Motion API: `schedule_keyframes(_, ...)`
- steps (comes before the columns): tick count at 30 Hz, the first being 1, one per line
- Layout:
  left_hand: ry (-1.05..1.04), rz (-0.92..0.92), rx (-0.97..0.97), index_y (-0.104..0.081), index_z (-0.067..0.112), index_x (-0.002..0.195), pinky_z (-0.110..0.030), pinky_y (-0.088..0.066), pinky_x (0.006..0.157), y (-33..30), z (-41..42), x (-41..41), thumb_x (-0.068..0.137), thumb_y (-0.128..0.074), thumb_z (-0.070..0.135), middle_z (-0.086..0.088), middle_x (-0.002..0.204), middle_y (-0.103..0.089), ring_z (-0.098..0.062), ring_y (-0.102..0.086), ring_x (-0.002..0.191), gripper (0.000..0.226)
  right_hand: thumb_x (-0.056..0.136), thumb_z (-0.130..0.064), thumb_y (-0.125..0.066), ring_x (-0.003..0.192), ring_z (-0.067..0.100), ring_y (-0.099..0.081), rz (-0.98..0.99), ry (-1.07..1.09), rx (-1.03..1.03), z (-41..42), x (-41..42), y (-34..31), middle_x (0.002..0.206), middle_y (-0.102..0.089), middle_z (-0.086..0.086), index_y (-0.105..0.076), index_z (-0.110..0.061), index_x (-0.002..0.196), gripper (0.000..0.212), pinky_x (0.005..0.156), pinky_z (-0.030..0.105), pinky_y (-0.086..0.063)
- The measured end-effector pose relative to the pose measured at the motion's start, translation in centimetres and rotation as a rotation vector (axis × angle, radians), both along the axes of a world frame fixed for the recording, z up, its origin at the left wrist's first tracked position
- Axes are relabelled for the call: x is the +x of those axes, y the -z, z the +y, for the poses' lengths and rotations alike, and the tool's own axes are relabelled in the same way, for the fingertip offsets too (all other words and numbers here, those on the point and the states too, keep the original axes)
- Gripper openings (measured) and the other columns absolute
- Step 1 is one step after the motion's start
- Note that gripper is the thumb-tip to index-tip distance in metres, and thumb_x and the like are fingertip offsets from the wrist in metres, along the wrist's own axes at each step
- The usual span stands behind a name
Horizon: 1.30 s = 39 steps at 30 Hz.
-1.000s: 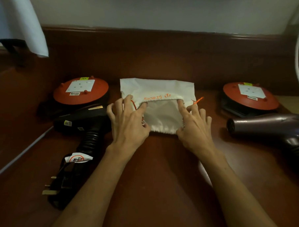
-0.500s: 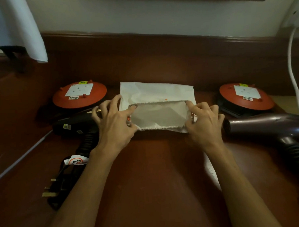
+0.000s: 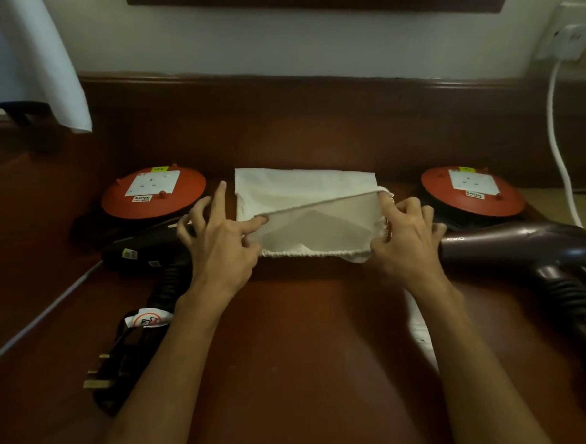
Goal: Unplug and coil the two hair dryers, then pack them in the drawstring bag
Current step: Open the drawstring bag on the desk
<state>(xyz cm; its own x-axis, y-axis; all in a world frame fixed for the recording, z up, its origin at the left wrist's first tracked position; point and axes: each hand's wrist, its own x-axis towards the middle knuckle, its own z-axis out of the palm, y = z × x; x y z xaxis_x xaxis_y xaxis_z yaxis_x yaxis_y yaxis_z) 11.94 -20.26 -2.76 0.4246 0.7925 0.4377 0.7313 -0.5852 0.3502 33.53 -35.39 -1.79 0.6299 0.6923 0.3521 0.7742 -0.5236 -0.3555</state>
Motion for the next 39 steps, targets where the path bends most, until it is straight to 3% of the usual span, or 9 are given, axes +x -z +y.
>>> schedule_keyframes(3,0.019,0.134,-0.002,-0.050,0.050,0.144,-0.058,0.000,0.121,-0.1,-0.1,-0.1,0.085,-0.074,0.037,-0.007,0.171,0.011,-0.032,0.010,0.155,0.065,0.087,-0.022,-0.067,0.121,0.025,-0.032,-0.012,-0.032,-0.125,-0.2,0.2,-0.2,0.125,-0.038,0.004,-0.027,-0.024,0.155,0.078,0.106,0.044,-0.024)
schedule_keyframes(6,-0.019,0.101,0.045,-0.055,0.043,0.143,-0.062,-0.004,0.119,-0.2,0.6,-0.9,0.083,-0.077,0.033,-0.011,0.172,0.000,-0.036,0.004,0.155,0.064,0.092,-0.024,-0.066,0.110,0.025,-0.041,-0.111,0.018,0.040,-0.8,1.0,-0.4,0.109,-0.054,0.002,-0.064,-0.020,0.134,0.042,0.090,0.038,-0.024)
schedule_keyframes(8,-0.049,0.004,0.069,-0.067,0.040,0.132,-0.062,-0.009,0.119,-0.3,0.9,-1.1,0.083,-0.074,0.019,-0.009,0.171,-0.015,-0.035,-0.007,0.155,0.054,0.092,-0.021,-0.067,0.105,0.026,-0.046,-0.152,0.073,0.163,-1.0,1.3,-0.4,0.100,-0.060,0.003,-0.076,-0.016,0.117,0.027,0.084,0.035,-0.019)
schedule_keyframes(15,-0.104,-0.082,0.115,-0.072,0.042,0.123,-0.063,-0.013,0.117,-0.4,0.9,-1.0,0.086,-0.068,0.020,-0.009,0.169,-0.022,-0.036,-0.011,0.155,0.043,0.092,-0.020,-0.066,0.122,0.028,-0.034,-0.113,0.024,-0.063,-1.0,1.8,0.0,0.128,-0.044,0.006,-0.045,-0.023,0.144,0.056,0.101,0.046,-0.026)
schedule_keyframes(19,-0.066,0.012,-0.002,-0.061,0.049,0.135,-0.063,0.001,0.120,-0.4,1.1,-1.8,0.081,-0.071,0.038,-0.009,0.172,0.002,-0.035,0.014,0.156,0.056,0.093,-0.017,-0.064,0.111,0.028,-0.041,-0.152,0.041,0.062,-1.6,2.9,-0.3,0.107,-0.053,0.003,-0.071,-0.017,0.118,0.025,0.089,0.041,-0.024)
schedule_keyframes(21,-0.039,0.001,0.024,-0.065,0.046,0.131,-0.063,0.001,0.120,-0.4,1.1,-1.9,0.079,-0.073,0.039,-0.008,0.172,-0.002,-0.034,0.012,0.156,0.053,0.093,-0.015,-0.065,0.106,0.029,-0.045,-0.143,0.083,0.154,-2.0,3.3,-0.3,0.102,-0.056,0.005,-0.077,-0.013,0.105,0.017,0.085,0.038,-0.021)
schedule_keyframes(26,-0.141,-0.132,0.065,-0.081,0.032,0.105,-0.066,-0.013,0.119,-0.5,1.5,-2.5,0.087,-0.075,0.034,-0.007,0.168,-0.027,-0.033,-0.009,0.156,0.019,0.089,-0.020,-0.069,0.109,0.031,-0.047,-0.119,0.086,0.192,-1.9,2.6,0.0,0.109,-0.061,0.007,-0.074,-0.014,0.114,0.026,0.087,0.042,-0.028)
schedule_keyframes(33,-0.193,-0.128,0.078,-0.078,0.034,0.113,-0.065,-0.009,0.118,-0.7,1.3,-3.3,0.084,-0.076,0.035,-0.008,0.170,-0.019,-0.034,-0.002,0.157,0.029,0.088,-0.012,-0.068,0.095,0.022,-0.053,-0.144,0.017,0.374,-3.5,2.2,0.1,0.090,-0.068,-0.007,-0.078,-0.019,0.090,0.013,0.082,0.035,-0.018)
schedule_keyframes(39,-0.141,-0.108,0.123,-0.080,0.033,0.108,-0.067,-0.010,0.119,-0.8,0.6,-3.1,0.080,-0.075,0.029,-0.010,0.168,-0.025,-0.035,-0.008,0.157,0.028,0.088,-0.008,-0.065,0.086,0.021,-0.051,0.080,-0.006,0.460,-4.3,2.2,1.0,0.086,-0.067,-0.004,-0.081,-0.017,0.095,0.020,0.086,0.061,-0.043)
